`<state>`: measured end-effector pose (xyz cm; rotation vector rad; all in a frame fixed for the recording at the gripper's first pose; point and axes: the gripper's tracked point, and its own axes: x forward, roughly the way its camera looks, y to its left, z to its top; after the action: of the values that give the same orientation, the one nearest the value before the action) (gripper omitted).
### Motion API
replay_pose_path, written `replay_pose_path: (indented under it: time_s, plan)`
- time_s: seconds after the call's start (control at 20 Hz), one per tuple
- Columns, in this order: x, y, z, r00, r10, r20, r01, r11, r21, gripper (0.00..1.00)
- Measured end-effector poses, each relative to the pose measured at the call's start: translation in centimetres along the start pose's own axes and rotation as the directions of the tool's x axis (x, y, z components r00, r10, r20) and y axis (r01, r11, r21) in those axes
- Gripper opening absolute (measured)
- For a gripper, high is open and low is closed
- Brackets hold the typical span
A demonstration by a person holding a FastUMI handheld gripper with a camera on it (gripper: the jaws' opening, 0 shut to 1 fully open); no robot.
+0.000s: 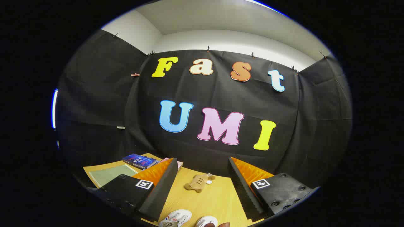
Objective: Open the storage box then place both shoes into the box .Put the left shoe in first, then the right shoe, with the right side of both shoes facing outward in a uniform manner.
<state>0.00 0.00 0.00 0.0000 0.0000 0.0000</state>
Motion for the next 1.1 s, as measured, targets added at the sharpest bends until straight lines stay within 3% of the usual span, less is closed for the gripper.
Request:
replay_pose_path:
  time_s: [0.8, 1.1]
  plan:
    - [0.7, 1.6, -0.5, 0.999, 0.046, -0.026, -0.045, 0.999, 0.020, 0.98]
    - [1.4, 4.6, -2.1, 0.984, 0.165, -0.067, -0.161, 0.985, 0.060, 0.97]
